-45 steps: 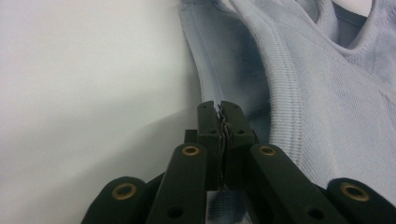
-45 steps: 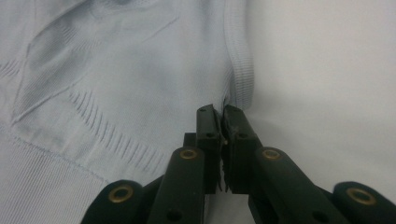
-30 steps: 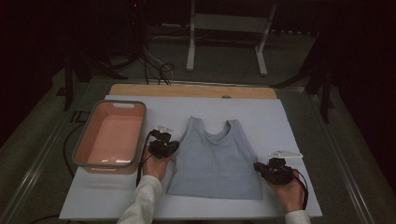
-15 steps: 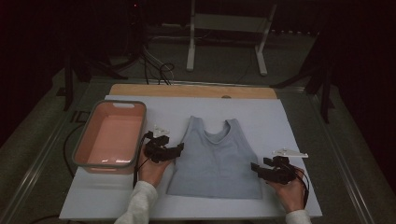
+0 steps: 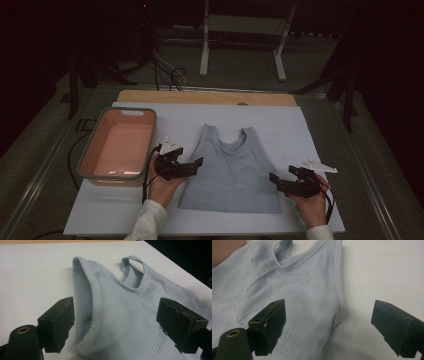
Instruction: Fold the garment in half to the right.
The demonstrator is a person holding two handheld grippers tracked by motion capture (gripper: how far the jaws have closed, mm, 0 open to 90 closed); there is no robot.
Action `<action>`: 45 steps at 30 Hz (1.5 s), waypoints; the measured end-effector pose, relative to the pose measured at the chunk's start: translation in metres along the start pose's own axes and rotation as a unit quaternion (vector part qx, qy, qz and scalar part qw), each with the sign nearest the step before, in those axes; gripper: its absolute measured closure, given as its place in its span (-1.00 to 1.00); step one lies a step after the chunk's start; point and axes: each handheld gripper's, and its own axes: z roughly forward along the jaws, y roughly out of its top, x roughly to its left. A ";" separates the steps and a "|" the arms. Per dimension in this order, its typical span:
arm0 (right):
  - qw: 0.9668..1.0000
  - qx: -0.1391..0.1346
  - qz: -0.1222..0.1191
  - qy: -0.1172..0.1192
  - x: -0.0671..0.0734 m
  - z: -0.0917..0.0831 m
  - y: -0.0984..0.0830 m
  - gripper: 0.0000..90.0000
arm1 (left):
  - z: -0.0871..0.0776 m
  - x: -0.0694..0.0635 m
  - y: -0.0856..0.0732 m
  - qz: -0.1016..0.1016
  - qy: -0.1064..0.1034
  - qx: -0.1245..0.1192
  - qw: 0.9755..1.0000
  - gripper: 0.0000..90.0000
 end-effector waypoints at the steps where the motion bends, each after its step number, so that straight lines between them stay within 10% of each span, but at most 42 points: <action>1: 1.000 0.000 0.000 0.000 0.000 0.000 0.000 -0.72 | 0.000 0.000 0.000 0.000 0.000 0.000 1.000 -0.63; 24: 1.000 -0.007 -0.006 -0.002 0.002 0.000 -0.006 -0.72 | 0.009 0.003 -0.038 -0.025 0.004 0.060 0.998 -0.40; 33: 1.000 -0.008 -0.006 -0.005 0.002 -0.001 -0.006 -0.71 | 0.019 0.012 -0.050 -0.045 0.019 0.102 0.994 -0.33; 39: 1.000 -0.006 -0.007 -0.005 0.001 0.000 -0.007 -0.71 | 0.023 0.014 -0.049 -0.060 0.011 0.104 0.993 -0.11; 45: 1.000 0.003 -0.009 -0.012 0.001 0.002 -0.006 -0.63 | 0.027 0.012 -0.048 -0.086 -0.020 0.110 0.990 0.72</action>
